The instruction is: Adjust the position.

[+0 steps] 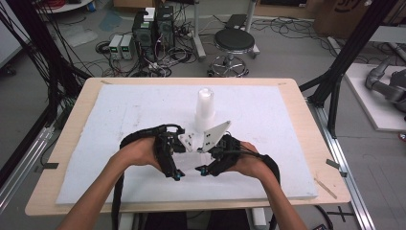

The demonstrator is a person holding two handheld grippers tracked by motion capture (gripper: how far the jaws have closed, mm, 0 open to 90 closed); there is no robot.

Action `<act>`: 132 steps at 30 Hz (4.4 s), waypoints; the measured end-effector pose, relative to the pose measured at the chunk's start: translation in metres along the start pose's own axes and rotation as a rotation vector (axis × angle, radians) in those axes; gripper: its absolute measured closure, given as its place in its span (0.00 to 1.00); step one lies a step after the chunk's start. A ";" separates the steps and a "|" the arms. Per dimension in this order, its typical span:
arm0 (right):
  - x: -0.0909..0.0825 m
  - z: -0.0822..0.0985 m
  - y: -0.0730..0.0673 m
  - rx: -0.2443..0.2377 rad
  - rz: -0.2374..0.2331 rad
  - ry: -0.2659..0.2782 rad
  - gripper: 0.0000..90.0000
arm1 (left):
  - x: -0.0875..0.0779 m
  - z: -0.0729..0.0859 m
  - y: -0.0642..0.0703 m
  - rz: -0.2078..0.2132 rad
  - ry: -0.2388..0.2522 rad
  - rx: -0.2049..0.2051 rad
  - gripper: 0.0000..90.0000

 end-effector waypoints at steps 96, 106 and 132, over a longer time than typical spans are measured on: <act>-0.021 0.021 0.004 0.112 -0.076 0.584 0.47 | -0.020 -0.003 0.007 0.006 1.077 -0.162 0.18; -0.021 0.020 0.002 0.102 -0.089 0.593 0.47 | -0.024 -0.001 0.007 -0.005 1.094 -0.155 0.27; -0.019 0.022 0.001 0.087 -0.100 0.587 0.47 | -0.022 -0.001 0.008 0.013 1.082 -0.146 0.28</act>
Point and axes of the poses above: each handheld gripper's, and its own axes: x roughly forward along the jaws, z roughly out of its underside, y roughly to its right, the point moved 8 cm from there along x, roughly forward along the jaws, and after that the axes turned 8 degrees about -y, right-handed, at the moved point
